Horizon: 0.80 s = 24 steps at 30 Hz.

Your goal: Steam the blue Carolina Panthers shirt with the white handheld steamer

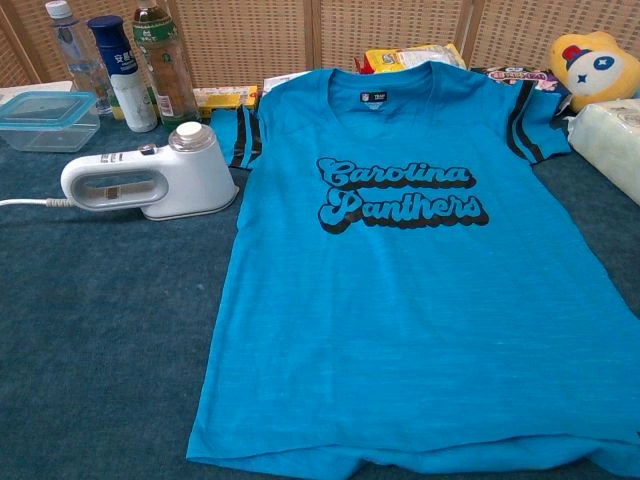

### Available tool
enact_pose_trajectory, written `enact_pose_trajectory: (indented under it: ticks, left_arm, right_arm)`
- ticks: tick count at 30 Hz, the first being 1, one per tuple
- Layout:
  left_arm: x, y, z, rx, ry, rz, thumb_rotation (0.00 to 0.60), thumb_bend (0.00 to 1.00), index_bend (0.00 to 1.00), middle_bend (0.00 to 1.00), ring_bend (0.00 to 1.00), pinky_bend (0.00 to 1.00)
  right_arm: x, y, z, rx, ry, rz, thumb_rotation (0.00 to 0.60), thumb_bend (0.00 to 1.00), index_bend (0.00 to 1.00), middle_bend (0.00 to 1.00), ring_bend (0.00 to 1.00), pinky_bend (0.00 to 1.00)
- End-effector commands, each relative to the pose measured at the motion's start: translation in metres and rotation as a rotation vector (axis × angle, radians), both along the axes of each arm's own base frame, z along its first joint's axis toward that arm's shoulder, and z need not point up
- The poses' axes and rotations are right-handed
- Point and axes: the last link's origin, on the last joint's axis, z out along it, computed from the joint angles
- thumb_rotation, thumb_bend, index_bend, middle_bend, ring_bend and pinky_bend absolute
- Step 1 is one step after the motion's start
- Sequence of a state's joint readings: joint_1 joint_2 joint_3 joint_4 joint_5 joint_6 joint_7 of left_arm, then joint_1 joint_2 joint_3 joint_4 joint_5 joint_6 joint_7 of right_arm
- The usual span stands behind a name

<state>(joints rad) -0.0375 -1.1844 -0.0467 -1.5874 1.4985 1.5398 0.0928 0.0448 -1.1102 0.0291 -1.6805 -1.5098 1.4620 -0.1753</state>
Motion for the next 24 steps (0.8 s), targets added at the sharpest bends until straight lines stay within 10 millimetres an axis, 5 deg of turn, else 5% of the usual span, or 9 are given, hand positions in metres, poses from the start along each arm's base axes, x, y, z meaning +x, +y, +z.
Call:
enact_pose_trajectory:
  ticks: [1,24]
  left_arm:
    - [-0.001,0.003,-0.003,-0.006,-0.001,0.006,0.462,0.26,0.07,0.07,0.03,0.17]
    - [0.008,0.002,0.011,0.023,0.01,-0.034,0.464,0.26,0.07,0.07,0.03,0.17]
  right_arm:
    - [-0.001,-0.003,-0.001,0.003,0.001,-0.007,0.6,0.29,0.17,0.17,0.14,0.13]
    - [0.013,-0.01,-0.02,0.075,-0.042,0.146,0.6,0.26,0.21,0.22,0.2,0.21]
